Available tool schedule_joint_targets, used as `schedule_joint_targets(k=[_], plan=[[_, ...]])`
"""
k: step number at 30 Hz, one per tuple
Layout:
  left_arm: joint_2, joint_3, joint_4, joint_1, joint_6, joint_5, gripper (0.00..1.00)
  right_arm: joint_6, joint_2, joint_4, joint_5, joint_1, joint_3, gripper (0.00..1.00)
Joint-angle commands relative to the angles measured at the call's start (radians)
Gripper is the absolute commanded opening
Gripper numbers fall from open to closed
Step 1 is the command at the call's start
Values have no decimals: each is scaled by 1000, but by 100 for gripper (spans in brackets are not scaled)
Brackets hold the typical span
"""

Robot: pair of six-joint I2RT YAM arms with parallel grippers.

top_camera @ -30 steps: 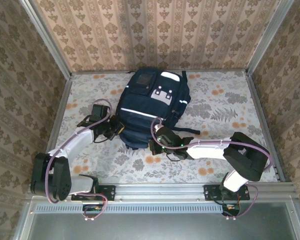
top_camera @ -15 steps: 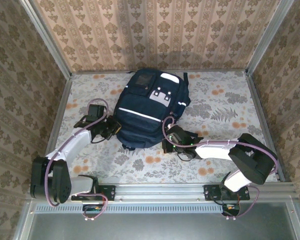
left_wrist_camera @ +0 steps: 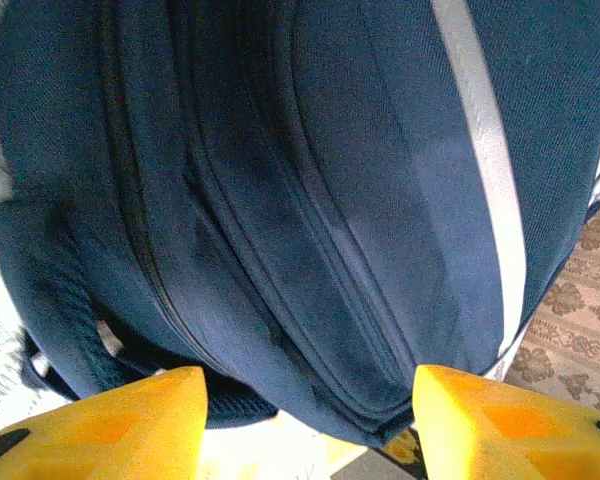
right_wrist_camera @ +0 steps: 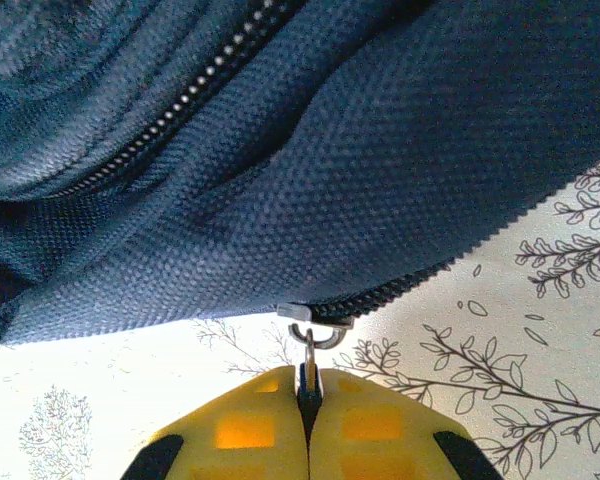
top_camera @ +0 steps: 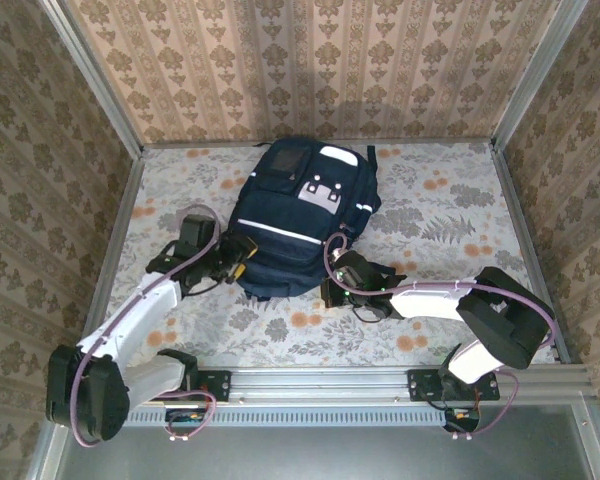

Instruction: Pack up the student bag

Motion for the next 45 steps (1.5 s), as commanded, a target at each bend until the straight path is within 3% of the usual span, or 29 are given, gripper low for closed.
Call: schedule_joint_targets(k=[1,8,17,20,22,25,32,40,45], plan=[[20,-9,1,-58,-101,-43,56,8,15,27,-40,13,8,0],[81,-23,41,-151,-162,-75,53,9,1,19,-10,12,7,0],[151,-33,101,-147,-163,-119,37,8,-4,13,-3,11,2,0],[179,-14,101,-125,-133,-120,28,3,-11,5,4,7,-4,0],[187,-11,102,-106,-112,-115,13,6,-23,4,3,1,-13,0],[174,-21,96,-83,-101,-123,0,6,-38,-19,18,-5,-20,0],[132,-34,70,-41,-81,-128,0,20,-46,-96,66,-65,-37,0],[134,-40,68,-28,-69,-111,0,99,-11,-53,87,-221,-54,0],[137,-41,80,-46,-71,-96,0,94,59,-48,58,-293,15,9]])
